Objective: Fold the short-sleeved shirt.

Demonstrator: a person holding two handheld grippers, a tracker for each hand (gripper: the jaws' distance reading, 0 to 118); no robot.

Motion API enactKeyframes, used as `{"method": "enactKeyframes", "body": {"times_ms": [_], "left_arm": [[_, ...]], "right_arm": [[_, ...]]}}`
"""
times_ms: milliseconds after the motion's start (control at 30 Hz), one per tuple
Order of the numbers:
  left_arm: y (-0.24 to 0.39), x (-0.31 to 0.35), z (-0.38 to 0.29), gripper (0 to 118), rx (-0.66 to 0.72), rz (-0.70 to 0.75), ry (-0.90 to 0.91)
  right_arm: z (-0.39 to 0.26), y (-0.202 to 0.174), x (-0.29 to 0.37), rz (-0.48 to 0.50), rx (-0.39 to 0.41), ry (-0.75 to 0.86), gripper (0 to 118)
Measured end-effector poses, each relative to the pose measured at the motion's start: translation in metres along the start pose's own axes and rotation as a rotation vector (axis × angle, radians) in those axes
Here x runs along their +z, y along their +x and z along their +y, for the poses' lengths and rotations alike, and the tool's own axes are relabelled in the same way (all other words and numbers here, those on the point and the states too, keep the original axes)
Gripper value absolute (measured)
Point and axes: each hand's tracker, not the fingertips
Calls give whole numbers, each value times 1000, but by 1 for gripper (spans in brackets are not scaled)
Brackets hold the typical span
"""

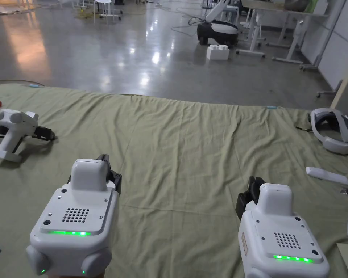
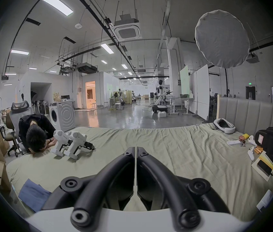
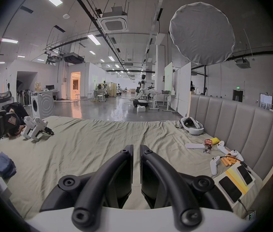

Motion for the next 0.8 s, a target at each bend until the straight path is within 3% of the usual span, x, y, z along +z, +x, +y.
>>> {"method": "enactKeyframes", "body": {"times_ms": [67, 133, 200, 400, 800], "left_arm": [[0, 0, 0, 20, -8, 9, -7], [-1, 0, -1, 43, -3, -3, -13], [-4, 1, -2, 73, 11, -18, -16], [-8, 0, -5, 86, 10, 16, -20], [-16, -1, -7, 86, 33, 61, -42]], "right_arm": [[1, -3, -1, -18, 16, -3, 21], [0, -5, -2, -34, 31, -3, 47], [-1, -3, -3, -33, 31, -7, 83], [-3, 0, -4, -39, 24, -18, 111], [0, 9, 1, -35, -16, 5, 113]]}}
